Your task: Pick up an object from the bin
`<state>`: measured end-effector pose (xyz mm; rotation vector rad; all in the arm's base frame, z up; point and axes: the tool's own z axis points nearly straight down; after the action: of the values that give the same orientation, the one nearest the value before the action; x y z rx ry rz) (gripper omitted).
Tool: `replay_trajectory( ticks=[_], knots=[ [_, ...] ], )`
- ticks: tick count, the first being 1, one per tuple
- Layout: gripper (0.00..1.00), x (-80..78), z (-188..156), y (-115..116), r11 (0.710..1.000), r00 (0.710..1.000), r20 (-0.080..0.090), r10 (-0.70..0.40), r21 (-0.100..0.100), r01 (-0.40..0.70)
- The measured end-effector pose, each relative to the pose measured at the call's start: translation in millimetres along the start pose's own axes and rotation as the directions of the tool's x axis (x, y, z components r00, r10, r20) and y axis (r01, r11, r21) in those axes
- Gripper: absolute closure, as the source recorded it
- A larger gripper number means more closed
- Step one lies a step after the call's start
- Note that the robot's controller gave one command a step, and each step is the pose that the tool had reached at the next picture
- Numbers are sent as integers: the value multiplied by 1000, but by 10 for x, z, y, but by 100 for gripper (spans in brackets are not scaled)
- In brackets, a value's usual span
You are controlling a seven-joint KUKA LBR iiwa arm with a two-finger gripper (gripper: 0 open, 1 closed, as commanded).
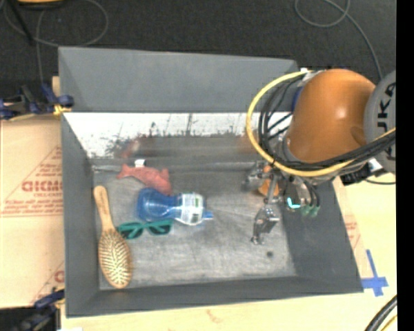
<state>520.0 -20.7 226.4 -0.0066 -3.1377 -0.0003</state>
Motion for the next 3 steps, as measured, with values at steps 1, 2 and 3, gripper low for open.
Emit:
replay_trajectory(
  ticks=[1, 2, 3],
  knots=[
    [0, -16, -39, -2, 1000, 1000, 8, 0, 1, 0],
    [0, -155, 444, 167, 1000, 1000, 16, 25, -1, -25],
    [0, -394, 771, 657, 999, 999, 6, -50, 2, 50]
  ],
)
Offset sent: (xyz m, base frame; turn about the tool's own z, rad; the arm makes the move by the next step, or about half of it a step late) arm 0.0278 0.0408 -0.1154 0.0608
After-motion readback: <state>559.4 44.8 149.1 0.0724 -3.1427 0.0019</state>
